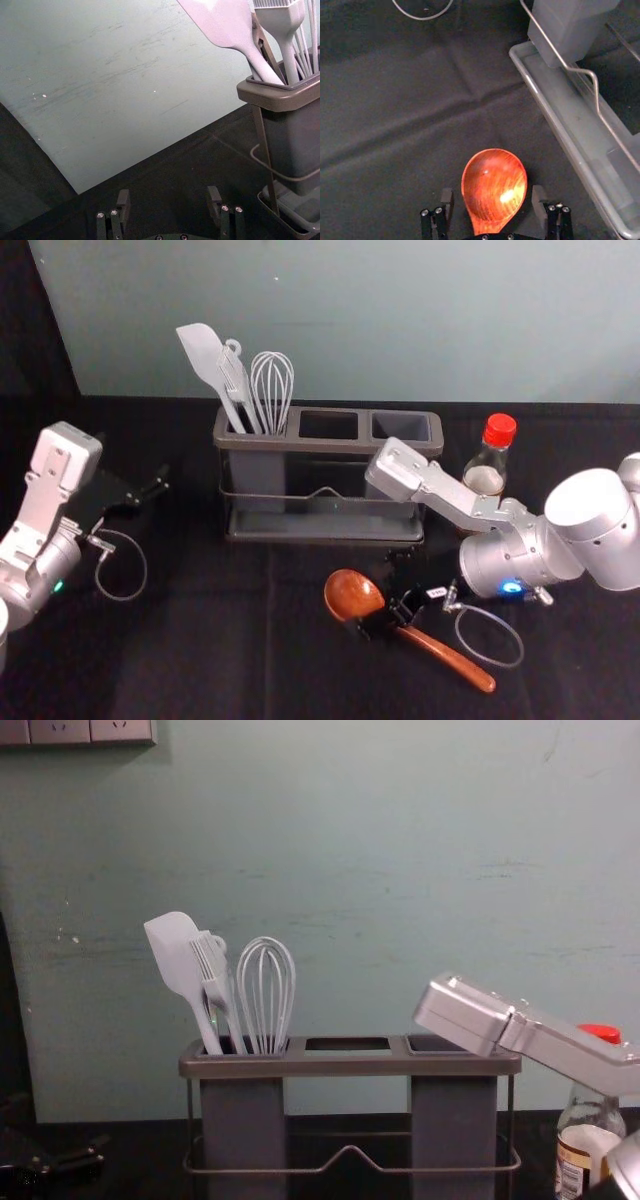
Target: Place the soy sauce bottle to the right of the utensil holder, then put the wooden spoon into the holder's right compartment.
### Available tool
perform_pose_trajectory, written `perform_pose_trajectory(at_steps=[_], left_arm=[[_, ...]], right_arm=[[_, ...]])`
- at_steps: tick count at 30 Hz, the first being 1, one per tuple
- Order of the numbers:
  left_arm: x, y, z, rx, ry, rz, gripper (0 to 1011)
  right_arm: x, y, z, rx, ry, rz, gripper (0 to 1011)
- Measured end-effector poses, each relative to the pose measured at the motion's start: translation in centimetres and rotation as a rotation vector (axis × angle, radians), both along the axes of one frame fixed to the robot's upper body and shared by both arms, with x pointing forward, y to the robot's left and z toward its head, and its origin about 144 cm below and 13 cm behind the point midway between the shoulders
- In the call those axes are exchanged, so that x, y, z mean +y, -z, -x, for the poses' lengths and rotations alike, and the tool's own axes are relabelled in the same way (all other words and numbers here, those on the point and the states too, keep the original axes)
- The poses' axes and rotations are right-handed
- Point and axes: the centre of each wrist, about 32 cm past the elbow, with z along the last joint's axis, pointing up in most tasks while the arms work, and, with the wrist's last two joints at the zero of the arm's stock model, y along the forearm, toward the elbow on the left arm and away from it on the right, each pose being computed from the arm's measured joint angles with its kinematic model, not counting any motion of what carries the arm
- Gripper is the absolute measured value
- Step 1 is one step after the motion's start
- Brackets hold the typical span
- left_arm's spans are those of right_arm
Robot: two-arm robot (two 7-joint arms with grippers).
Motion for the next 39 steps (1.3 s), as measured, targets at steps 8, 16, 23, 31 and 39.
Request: perform_pose_trajectory(at_steps=[8, 16, 23, 31, 39], left_arm=[[0.0, 0.0, 0.0, 0.000, 0.000, 0.000, 1005], [0.0, 0.0, 0.0, 0.000, 0.000, 0.000, 1005], [0.0, 0.0, 0.0, 0.000, 0.000, 0.000, 1005], [0.0, 0.0, 0.0, 0.000, 0.000, 0.000, 1005], [0.0, 0.0, 0.0, 0.000, 0.000, 0.000, 1005]], right_arm=[[0.9, 0.1, -0.3, -0.017, -0.008, 0.016, 1002], [1.3, 0.3, -0.5, -0.021, -0.014, 0.021, 1002], [1.6, 0.5, -0.9, -0.022, -0.010, 0.029, 1002], [2.0, 0.6, -1.0, -0.023, -0.014, 0.031, 1002], [2.2, 0.7, -1.1, -0.025, -0.019, 0.035, 1002]])
